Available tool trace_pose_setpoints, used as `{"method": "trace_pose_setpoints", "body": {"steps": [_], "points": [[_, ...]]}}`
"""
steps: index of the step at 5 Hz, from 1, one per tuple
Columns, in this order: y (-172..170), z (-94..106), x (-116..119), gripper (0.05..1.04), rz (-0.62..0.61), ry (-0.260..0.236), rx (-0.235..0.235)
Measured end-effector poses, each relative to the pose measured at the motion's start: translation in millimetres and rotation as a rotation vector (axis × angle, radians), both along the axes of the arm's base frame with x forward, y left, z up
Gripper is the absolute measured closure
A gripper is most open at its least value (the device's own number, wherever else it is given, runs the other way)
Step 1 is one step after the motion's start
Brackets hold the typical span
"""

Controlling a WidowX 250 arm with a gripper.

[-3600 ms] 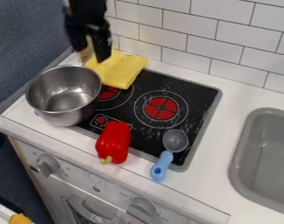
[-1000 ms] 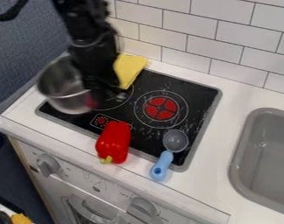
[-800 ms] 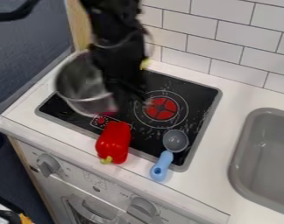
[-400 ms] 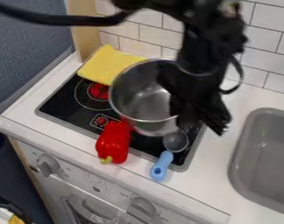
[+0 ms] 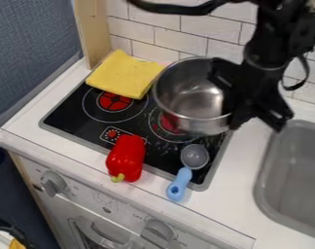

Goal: Move the silver pot to the top side of the right burner

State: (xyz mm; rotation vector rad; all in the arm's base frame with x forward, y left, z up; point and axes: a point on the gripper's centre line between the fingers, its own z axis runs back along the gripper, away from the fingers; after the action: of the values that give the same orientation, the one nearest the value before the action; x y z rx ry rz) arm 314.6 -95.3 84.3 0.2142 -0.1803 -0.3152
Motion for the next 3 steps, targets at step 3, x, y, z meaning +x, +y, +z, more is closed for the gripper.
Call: {"method": "trace_pose_setpoints", "body": {"steps": [3], "points": [[-2.0, 5.4, 7.0, 1.011, 0.048, 0.062, -0.024]]}}
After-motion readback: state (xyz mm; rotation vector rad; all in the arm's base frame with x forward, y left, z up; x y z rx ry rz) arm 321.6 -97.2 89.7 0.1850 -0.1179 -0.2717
